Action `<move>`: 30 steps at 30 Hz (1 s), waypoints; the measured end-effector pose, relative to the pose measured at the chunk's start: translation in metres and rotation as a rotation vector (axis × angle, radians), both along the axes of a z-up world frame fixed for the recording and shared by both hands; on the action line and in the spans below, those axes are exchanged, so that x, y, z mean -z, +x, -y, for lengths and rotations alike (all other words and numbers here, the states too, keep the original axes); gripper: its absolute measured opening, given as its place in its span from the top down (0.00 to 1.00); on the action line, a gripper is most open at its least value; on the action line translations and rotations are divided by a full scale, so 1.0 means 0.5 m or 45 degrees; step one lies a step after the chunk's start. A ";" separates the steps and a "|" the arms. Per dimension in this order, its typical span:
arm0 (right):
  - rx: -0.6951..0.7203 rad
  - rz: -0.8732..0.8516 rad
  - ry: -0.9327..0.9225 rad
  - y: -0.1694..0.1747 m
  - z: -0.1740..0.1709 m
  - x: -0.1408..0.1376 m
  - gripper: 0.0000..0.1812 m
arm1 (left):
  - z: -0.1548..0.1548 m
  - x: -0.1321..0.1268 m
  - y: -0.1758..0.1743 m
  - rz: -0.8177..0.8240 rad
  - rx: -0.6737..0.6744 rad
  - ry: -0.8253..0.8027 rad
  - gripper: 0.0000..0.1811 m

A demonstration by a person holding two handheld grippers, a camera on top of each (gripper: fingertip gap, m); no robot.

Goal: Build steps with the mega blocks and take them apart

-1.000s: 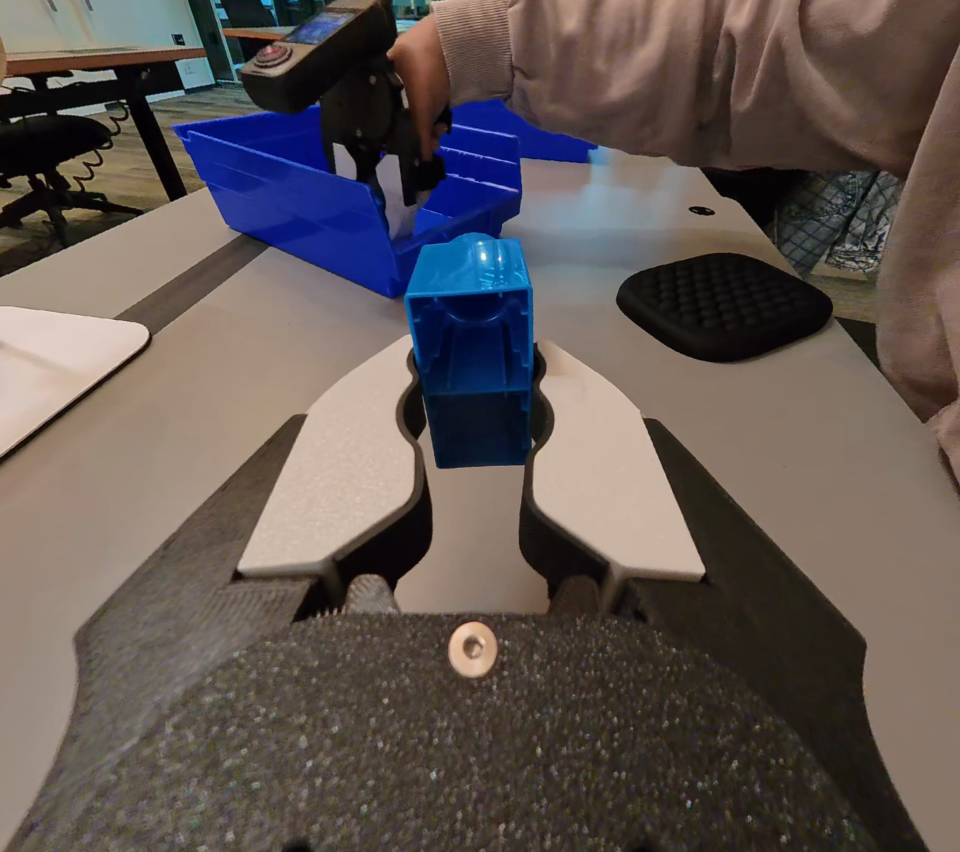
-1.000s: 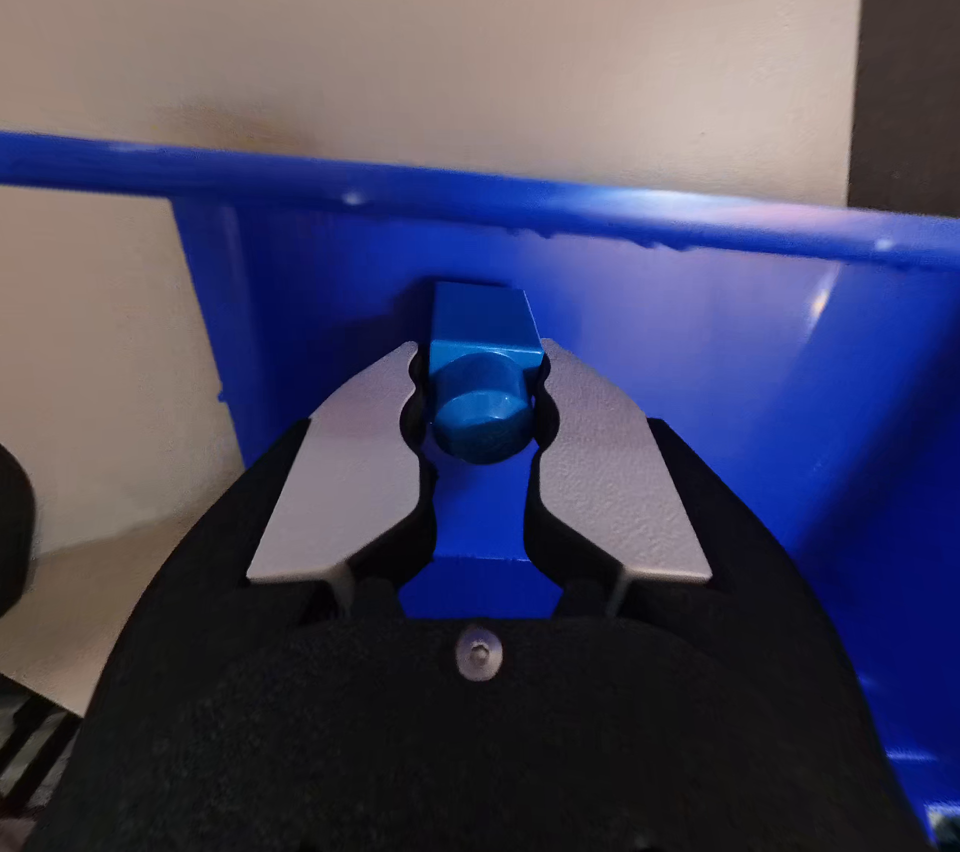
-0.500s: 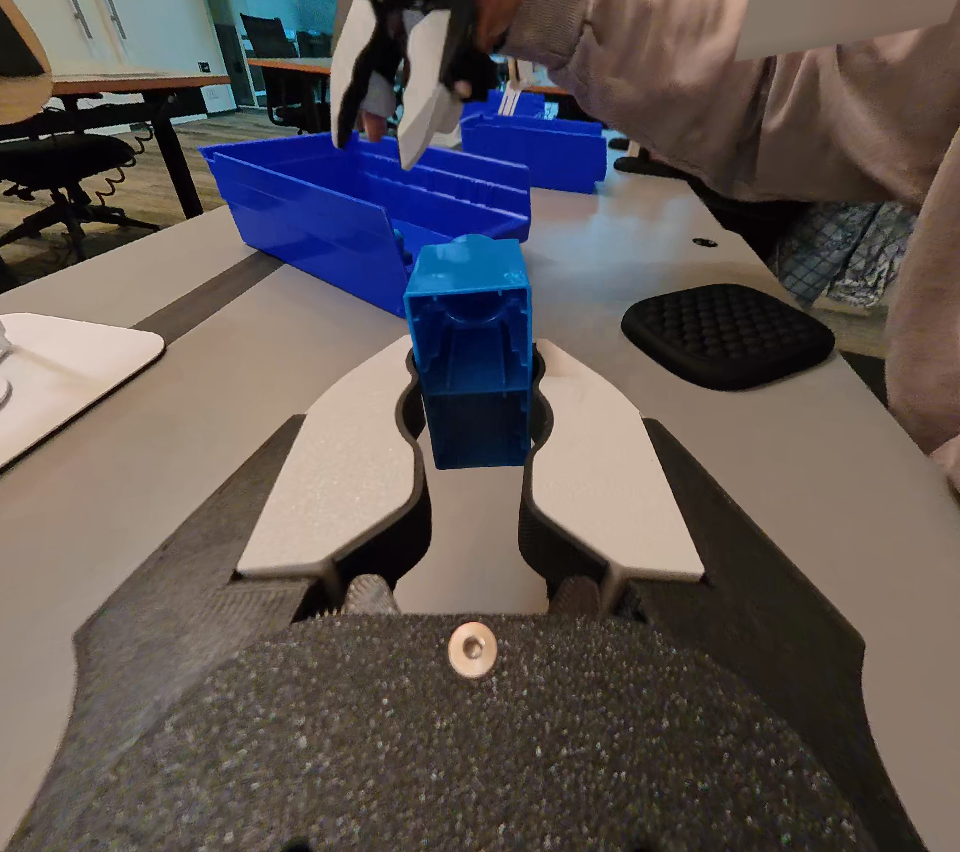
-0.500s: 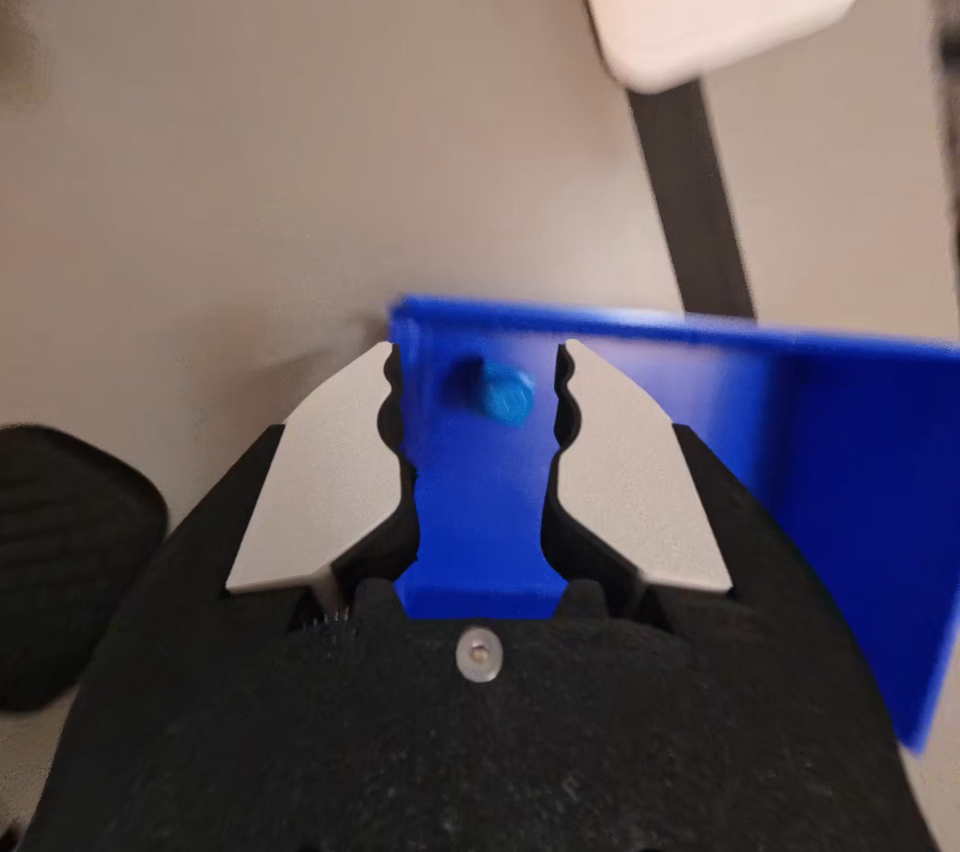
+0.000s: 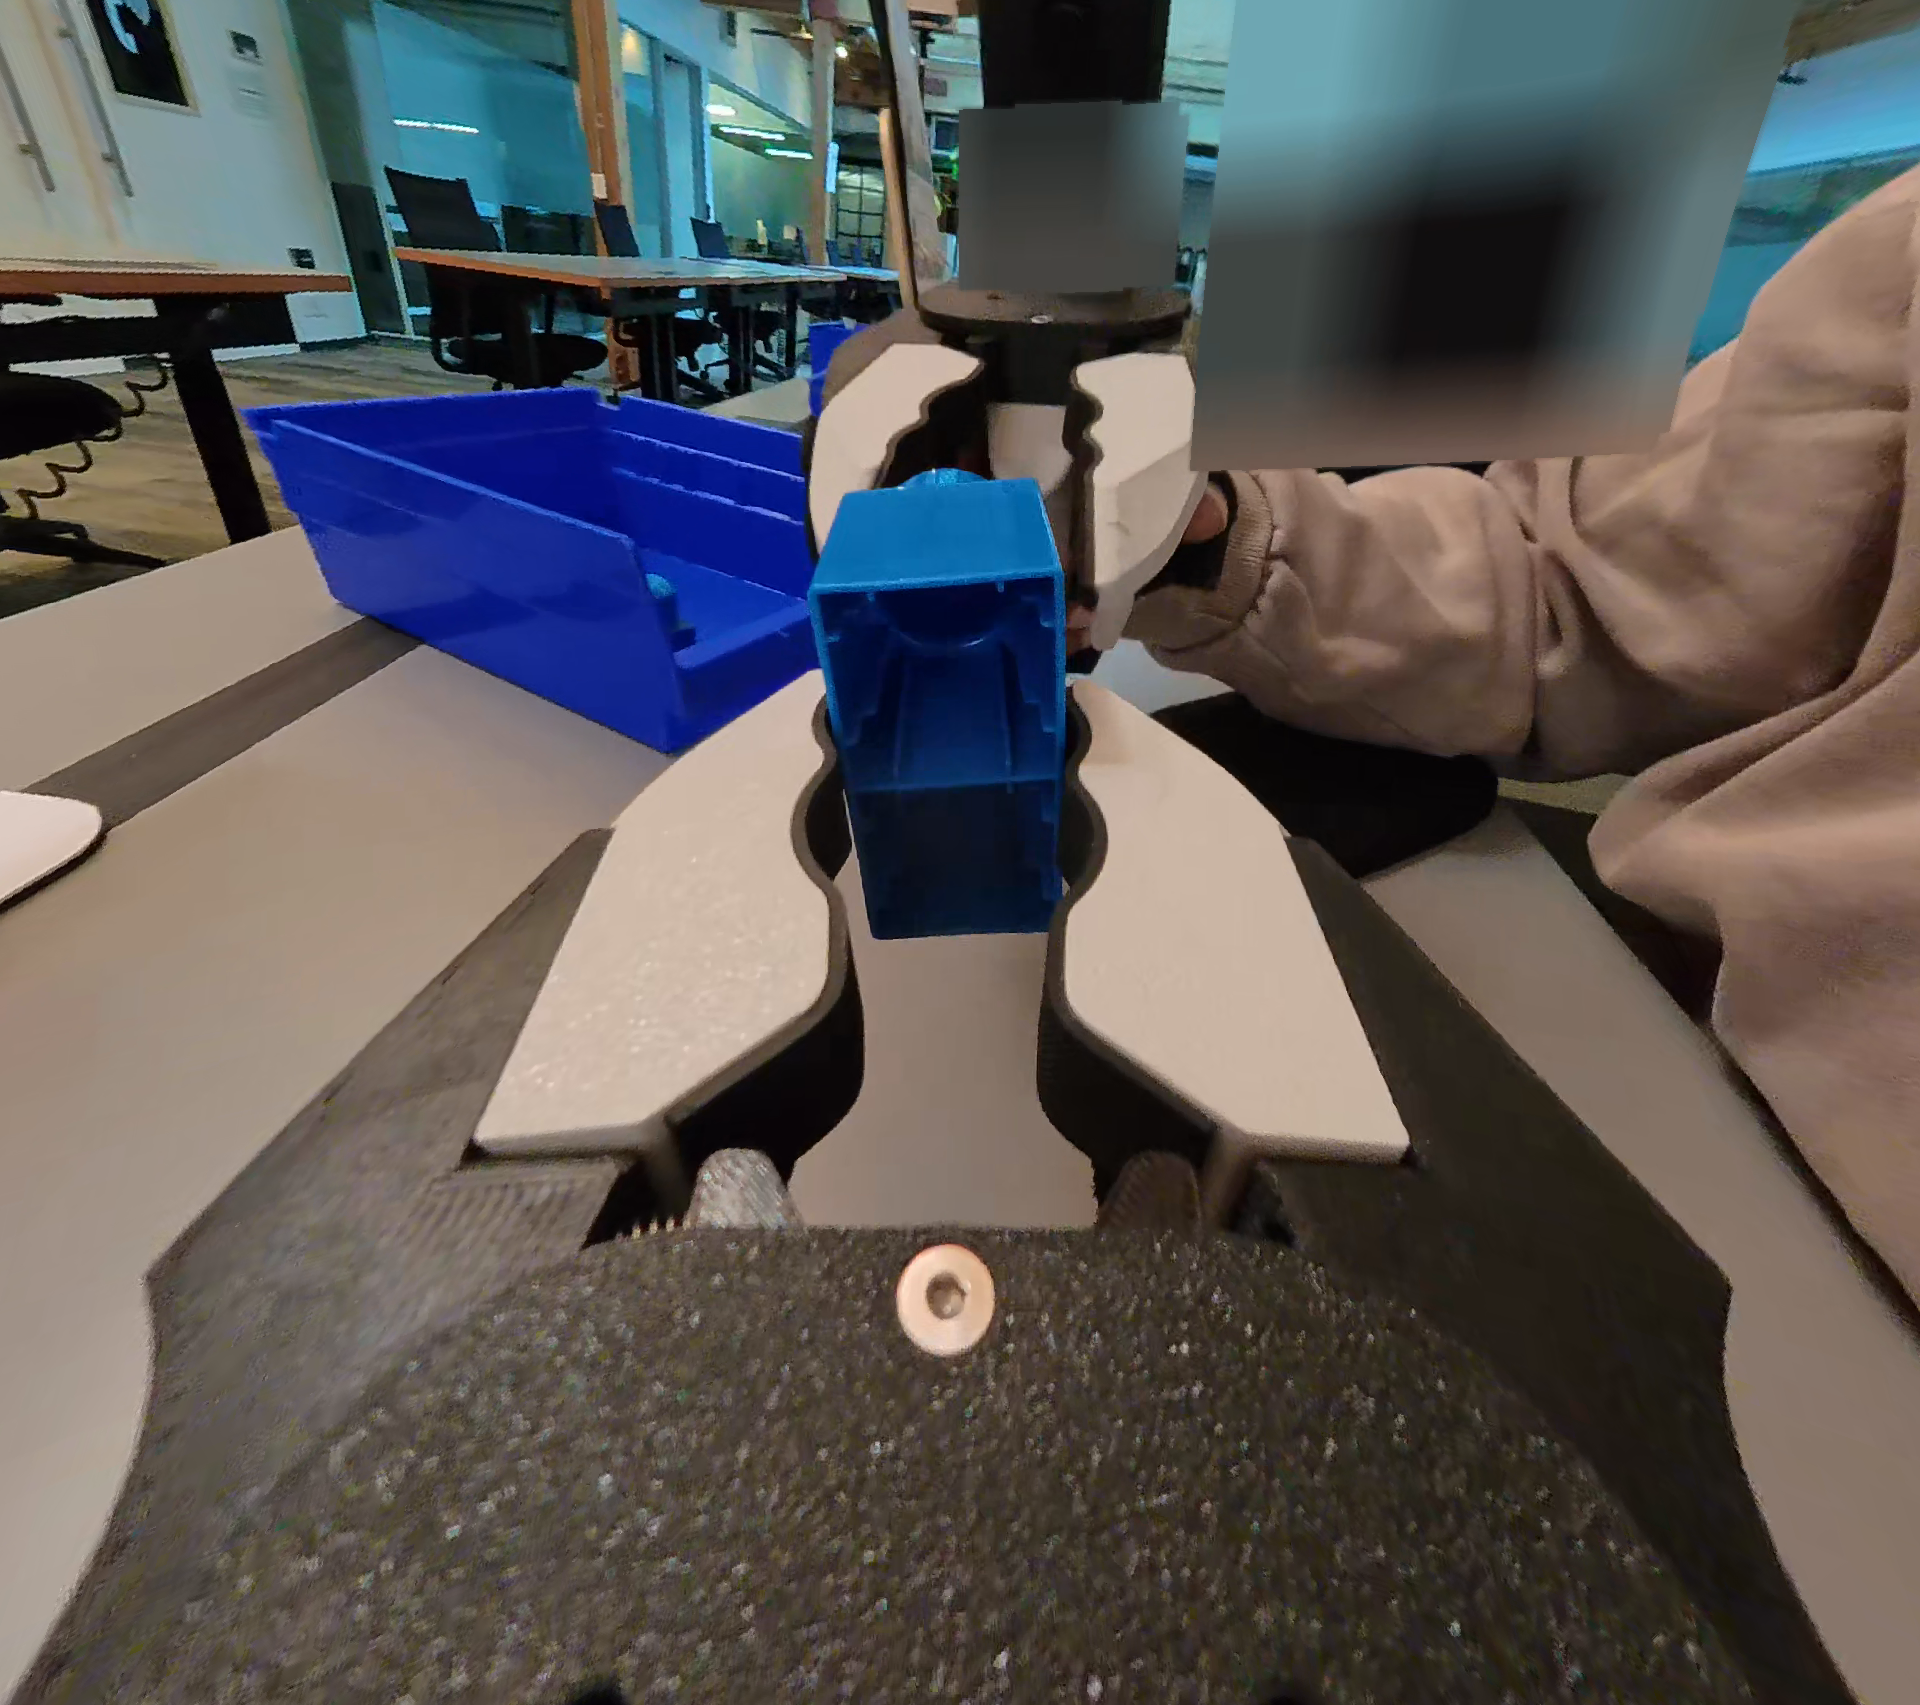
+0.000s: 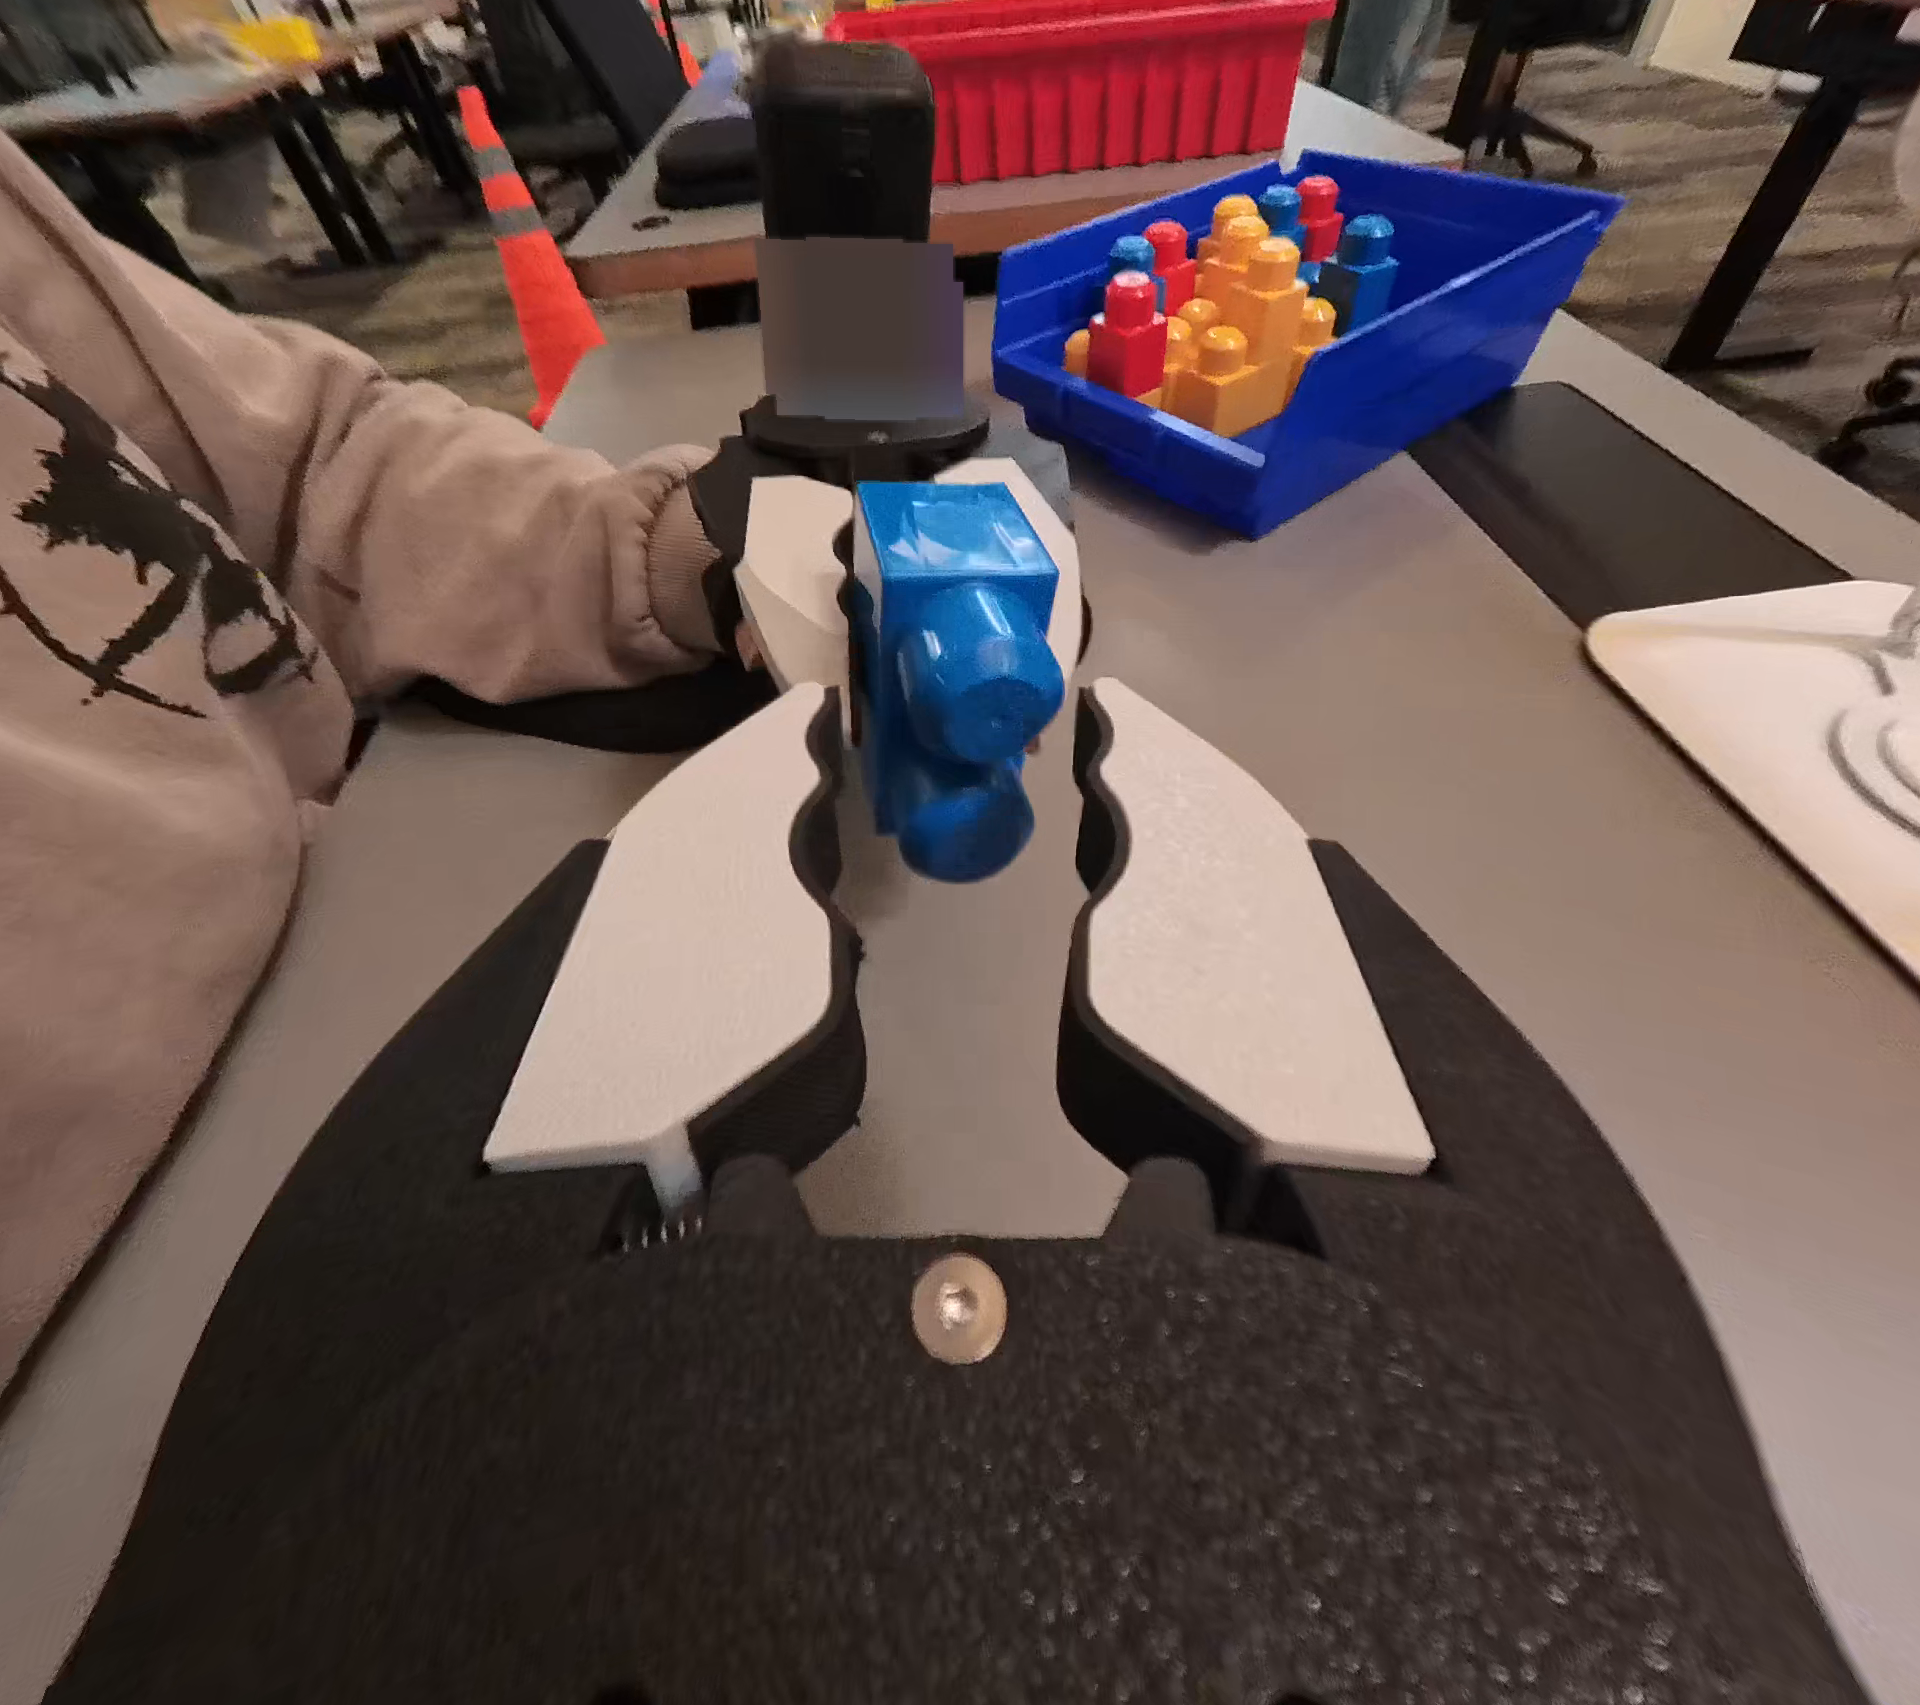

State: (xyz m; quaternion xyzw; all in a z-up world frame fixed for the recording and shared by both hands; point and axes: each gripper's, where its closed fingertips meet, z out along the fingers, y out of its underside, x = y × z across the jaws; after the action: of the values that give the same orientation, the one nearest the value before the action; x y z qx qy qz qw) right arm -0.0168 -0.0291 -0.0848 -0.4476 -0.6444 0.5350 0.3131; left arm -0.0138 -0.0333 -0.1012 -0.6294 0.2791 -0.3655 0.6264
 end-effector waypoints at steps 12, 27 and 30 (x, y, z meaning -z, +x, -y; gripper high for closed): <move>0.003 0.088 0.150 0.043 0.003 -0.026 0.85 | -0.005 0.020 0.026 -0.158 -0.061 0.061 0.73; 0.611 1.134 0.818 0.224 -0.647 -0.013 0.84 | -0.066 0.023 -0.072 -0.342 -0.540 0.174 0.96; 0.634 1.247 0.773 0.216 -0.732 0.055 0.84 | -0.068 0.018 -0.088 -0.291 -0.582 0.171 0.98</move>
State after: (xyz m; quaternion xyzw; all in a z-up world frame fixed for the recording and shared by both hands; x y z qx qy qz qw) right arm 0.0913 0.3371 -0.1122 -0.6686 -0.7128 -0.0278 0.2101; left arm -0.0578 0.0005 -0.1104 -0.6705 0.2222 -0.1215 0.6974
